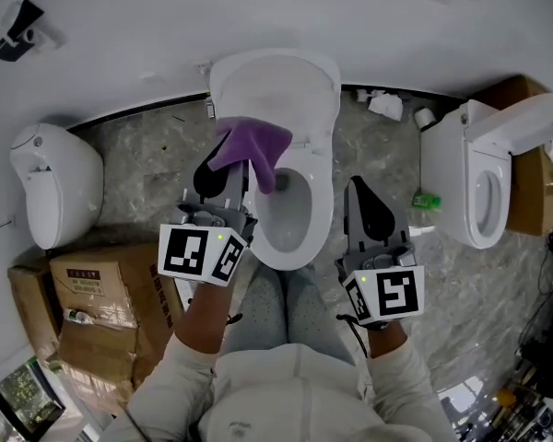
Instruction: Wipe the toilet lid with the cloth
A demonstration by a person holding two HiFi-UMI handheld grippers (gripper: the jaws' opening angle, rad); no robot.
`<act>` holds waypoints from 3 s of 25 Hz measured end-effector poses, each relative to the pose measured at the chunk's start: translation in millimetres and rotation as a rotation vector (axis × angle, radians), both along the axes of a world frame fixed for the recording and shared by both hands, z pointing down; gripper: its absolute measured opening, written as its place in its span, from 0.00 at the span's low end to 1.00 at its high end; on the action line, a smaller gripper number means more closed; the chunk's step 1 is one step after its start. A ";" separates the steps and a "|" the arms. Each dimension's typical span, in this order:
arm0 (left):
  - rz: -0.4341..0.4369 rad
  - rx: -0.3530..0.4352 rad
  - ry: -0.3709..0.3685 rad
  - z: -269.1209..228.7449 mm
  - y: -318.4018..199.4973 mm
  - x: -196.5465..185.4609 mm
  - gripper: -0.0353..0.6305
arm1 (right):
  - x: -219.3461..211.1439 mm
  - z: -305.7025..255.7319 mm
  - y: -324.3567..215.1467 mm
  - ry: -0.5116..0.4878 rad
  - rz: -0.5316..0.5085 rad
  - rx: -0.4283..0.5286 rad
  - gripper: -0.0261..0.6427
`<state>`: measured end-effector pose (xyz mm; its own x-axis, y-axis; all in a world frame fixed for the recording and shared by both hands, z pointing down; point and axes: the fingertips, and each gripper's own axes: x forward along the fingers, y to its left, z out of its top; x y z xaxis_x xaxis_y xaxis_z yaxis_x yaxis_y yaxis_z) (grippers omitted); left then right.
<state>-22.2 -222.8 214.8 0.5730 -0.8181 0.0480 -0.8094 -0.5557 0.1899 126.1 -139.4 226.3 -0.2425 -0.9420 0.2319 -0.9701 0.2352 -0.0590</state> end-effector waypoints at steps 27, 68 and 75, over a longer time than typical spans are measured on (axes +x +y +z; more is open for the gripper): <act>-0.147 0.037 -0.093 111.3 -107.4 8.2 0.07 | -5.8 91.6 -68.7 0.002 -0.031 -0.072 0.06; -0.405 -0.009 -0.379 258.6 -176.3 -14.8 0.08 | 43.2 147.0 -99.4 -0.040 -0.018 -0.178 0.06; -0.415 -0.056 -0.290 273.3 -174.3 32.1 0.08 | 50.7 155.2 -103.2 -0.033 -0.012 -0.185 0.06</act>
<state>9.9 -397.1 488.1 0.1570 -0.9656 0.2075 -0.9837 -0.1716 -0.0545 176.8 -242.6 381.4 -0.2638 -0.8809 0.3930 -0.9642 0.2290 -0.1340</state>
